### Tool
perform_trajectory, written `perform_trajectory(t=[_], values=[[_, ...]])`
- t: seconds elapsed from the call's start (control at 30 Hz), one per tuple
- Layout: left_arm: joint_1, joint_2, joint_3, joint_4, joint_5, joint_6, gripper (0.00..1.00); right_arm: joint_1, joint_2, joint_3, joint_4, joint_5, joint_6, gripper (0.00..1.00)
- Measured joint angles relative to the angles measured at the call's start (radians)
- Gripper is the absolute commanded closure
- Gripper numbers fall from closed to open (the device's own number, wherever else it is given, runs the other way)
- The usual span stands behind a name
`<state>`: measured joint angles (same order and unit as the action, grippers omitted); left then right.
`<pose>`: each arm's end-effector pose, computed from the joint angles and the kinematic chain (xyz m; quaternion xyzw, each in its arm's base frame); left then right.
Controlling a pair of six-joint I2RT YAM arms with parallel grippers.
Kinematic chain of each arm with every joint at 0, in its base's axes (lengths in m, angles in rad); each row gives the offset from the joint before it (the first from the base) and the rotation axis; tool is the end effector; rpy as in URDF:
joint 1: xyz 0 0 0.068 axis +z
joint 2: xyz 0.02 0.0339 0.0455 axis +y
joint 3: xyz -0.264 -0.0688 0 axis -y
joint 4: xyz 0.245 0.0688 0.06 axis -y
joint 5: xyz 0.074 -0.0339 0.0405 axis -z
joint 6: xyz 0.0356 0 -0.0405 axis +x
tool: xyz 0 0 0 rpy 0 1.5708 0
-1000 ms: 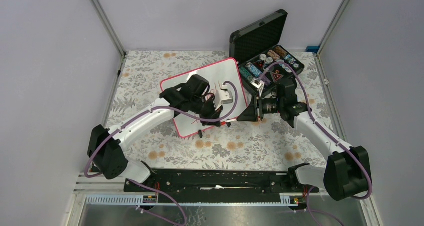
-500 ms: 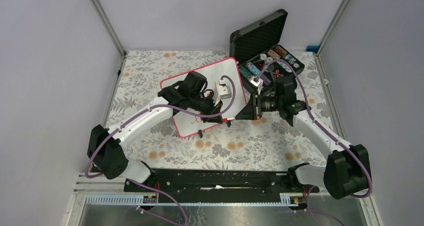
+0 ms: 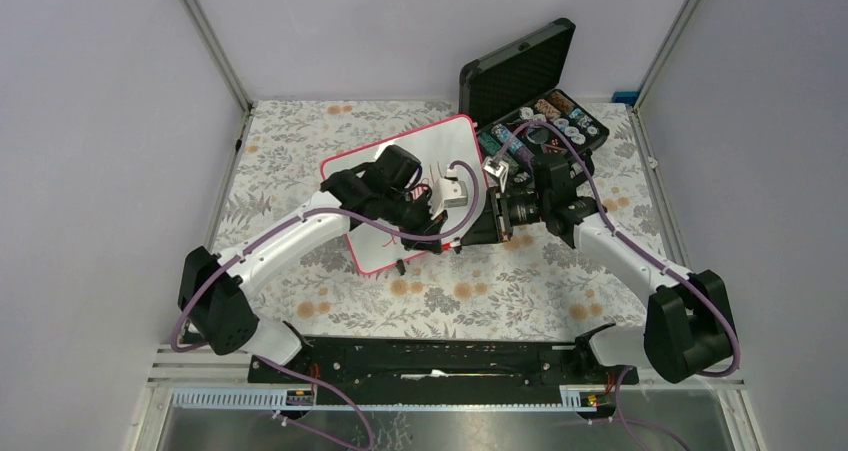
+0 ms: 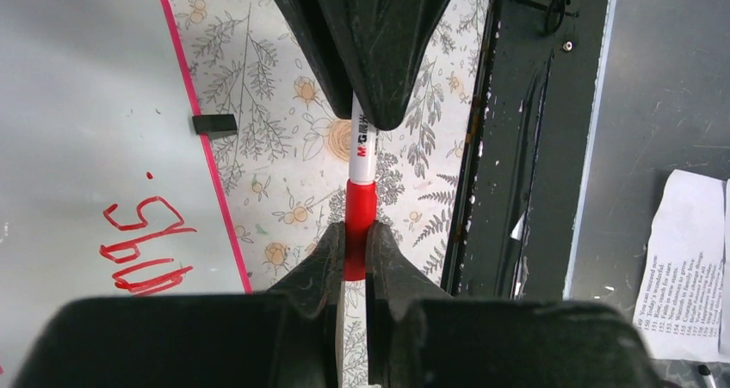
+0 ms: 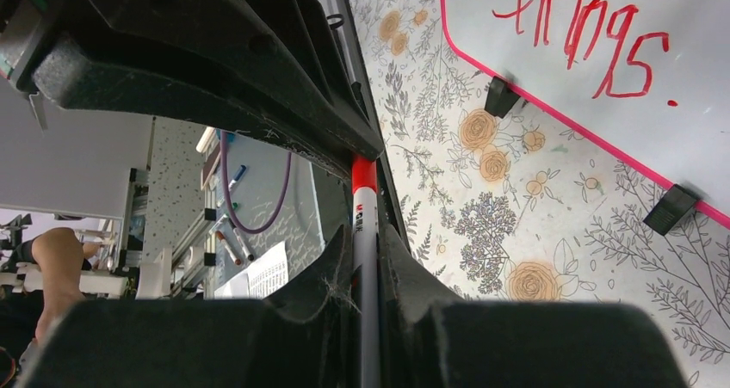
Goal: Write a sentence on the whiteboard
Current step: Insert the whiteboard marker without the cap into the pen cap, then pass from the right arm to the left
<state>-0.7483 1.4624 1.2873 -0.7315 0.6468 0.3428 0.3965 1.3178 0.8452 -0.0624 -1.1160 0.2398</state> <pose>0.2099 -0.2241 0.3117 0.5537 0.7125 -0.3565 0.2423 0.2427 0.1363 0.2653 -0.3190 0.7143 0.5683 0.2550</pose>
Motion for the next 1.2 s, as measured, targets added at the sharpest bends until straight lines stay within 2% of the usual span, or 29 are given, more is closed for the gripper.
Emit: perform_trajectory(t=[0.13,0.33,0.43,0.5,0.73,0.83,1.0,1.2], values=[[-0.014,0.015,0.018,-0.044,-0.023,0.016,0.98,0.016,0.012,0.002,-0.008,0.003,0.0,1.0],[-0.016,0.021,0.038,-0.072,-0.032,0.024,0.81,0.023,0.015,0.018,-0.024,0.008,0.001,1.0],[0.007,0.014,0.043,-0.043,-0.01,0.016,0.69,0.022,0.016,0.042,-0.022,0.015,0.008,1.0],[0.023,0.01,0.054,-0.003,0.012,0.01,0.57,0.019,0.022,0.058,-0.011,0.01,0.03,1.0],[0.121,-0.05,0.085,0.115,0.085,-0.034,0.31,-0.014,0.024,0.071,0.095,-0.03,0.164,1.0],[0.19,-0.085,0.089,0.177,0.142,-0.109,0.28,-0.034,0.027,0.072,0.166,-0.034,0.241,1.0],[0.307,-0.124,0.07,0.338,0.265,-0.33,0.27,-0.068,0.028,0.074,0.335,-0.035,0.399,1.0],[0.401,-0.152,-0.106,0.665,0.435,-0.706,0.29,-0.071,0.028,0.074,0.55,-0.043,0.578,1.0]])
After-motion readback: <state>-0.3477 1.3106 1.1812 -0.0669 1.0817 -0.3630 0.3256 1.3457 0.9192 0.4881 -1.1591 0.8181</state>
